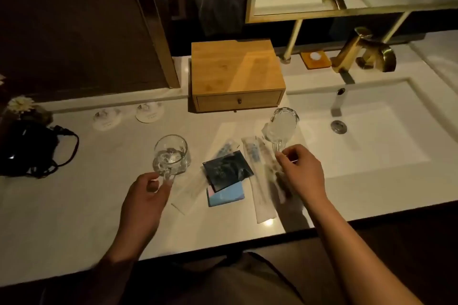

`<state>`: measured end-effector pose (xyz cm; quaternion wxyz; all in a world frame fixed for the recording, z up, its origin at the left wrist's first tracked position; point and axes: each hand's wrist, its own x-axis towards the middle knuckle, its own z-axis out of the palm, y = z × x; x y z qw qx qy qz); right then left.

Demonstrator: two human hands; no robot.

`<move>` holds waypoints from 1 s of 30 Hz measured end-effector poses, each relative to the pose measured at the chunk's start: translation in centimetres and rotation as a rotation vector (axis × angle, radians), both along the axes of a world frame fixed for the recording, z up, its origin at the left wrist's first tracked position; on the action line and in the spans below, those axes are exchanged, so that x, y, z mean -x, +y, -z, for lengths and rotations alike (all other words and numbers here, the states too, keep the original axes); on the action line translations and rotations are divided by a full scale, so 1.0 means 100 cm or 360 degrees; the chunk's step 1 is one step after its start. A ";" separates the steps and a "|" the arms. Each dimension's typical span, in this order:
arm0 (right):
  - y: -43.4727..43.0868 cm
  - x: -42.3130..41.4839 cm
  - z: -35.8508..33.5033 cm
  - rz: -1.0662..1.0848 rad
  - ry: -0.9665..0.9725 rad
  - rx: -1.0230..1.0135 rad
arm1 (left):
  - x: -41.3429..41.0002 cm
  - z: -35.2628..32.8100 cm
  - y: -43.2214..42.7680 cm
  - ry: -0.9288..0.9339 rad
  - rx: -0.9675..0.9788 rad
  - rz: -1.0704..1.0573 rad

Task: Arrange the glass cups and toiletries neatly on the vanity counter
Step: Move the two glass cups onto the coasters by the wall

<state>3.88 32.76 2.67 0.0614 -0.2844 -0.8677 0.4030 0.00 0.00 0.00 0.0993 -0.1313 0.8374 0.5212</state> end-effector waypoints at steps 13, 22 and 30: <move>0.007 0.034 0.006 0.0079 -0.0077 -0.0375 | 0.018 0.002 0.013 0.0028 0.0118 0.0127; 0.020 0.054 -0.008 0.0417 0.0080 -0.0069 | 0.034 0.002 0.005 -0.0029 -0.0107 0.0097; -0.037 0.057 -0.047 0.0369 0.0305 0.1613 | 0.051 -0.005 -0.020 0.0028 -0.0298 -0.0014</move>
